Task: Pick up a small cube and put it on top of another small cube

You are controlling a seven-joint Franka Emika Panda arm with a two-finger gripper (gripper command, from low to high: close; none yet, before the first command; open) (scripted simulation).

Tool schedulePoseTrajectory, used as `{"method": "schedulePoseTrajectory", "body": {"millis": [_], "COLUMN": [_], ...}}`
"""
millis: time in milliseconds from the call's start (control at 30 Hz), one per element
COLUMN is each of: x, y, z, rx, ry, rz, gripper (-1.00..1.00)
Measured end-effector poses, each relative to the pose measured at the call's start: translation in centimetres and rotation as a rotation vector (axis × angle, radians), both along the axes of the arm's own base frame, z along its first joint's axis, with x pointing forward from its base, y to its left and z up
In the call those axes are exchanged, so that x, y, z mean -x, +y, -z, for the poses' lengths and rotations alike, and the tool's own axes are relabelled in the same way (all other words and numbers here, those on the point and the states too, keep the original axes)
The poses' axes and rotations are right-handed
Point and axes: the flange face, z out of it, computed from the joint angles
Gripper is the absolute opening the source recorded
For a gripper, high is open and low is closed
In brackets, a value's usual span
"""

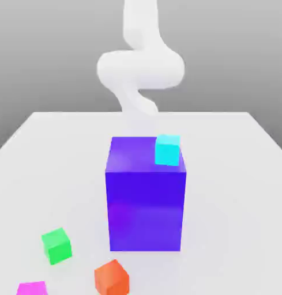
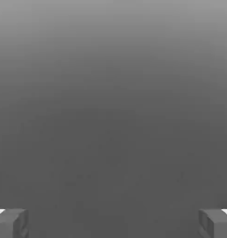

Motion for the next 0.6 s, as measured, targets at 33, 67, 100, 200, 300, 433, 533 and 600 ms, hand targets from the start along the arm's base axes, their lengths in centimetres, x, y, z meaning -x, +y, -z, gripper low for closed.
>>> {"method": "schedulePoseTrajectory", "body": {"millis": [33,67,100,200,300,433,533,600], "x": [-1.4,-2.6,-3.8,-7.1,-9.9,-12.9,-14.4,-15.1], "y": [-0.4,-0.9,-1.4,-3.1,-5.0,-7.9,-10.2,-12.0], "z": [1.2,2.4,3.6,7.5,11.7,17.7,22.5,25.9], "rx": [-0.014,-0.027,-0.04,-0.08,-0.123,-0.183,-0.231,-0.266], "ry": [0.025,0.048,0.071,0.134,0.195,0.271,0.325,0.359], "rz": [0.043,0.085,0.126,0.245,0.364,0.522,0.64,0.726], "gripper": [0.0,0.0,0.0,0.0,0.0,0.0,0.0,0.0]}}
